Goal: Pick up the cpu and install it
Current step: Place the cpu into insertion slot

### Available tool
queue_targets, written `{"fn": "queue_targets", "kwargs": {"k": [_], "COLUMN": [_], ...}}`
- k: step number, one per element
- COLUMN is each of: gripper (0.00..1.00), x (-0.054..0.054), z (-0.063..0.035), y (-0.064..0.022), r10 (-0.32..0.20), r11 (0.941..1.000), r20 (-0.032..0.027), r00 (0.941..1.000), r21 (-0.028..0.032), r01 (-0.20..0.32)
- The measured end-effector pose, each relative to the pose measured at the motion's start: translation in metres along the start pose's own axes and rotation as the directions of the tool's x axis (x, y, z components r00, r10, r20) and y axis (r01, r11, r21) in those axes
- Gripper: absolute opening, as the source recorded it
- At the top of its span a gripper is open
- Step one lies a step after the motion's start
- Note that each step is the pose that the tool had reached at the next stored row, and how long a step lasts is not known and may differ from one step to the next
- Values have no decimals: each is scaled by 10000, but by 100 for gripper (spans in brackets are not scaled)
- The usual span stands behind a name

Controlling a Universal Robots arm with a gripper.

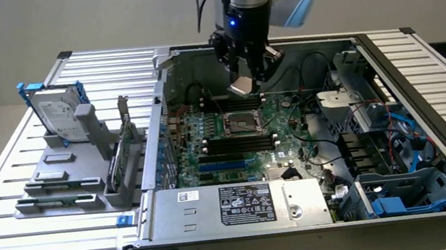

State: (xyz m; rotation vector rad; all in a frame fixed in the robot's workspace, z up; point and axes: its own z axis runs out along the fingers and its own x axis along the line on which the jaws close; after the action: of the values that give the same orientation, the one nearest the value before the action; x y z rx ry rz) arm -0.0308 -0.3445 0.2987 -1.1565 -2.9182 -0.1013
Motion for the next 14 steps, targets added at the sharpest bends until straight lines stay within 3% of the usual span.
{"fn": "queue_targets", "kwargs": {"k": [6,10,14], "gripper": [55,55,55], "x": [0,-1,-1], "z": [19,35,56], "y": [-1,-2,-4], "r10": [1086,1813,2513], "r11": [9941,9834,9679], "r20": [63,104,142], "r00": [9941,9834,9678], "r21": [-30,-55,-81], "r01": [-1086,-1812,-2512]}}
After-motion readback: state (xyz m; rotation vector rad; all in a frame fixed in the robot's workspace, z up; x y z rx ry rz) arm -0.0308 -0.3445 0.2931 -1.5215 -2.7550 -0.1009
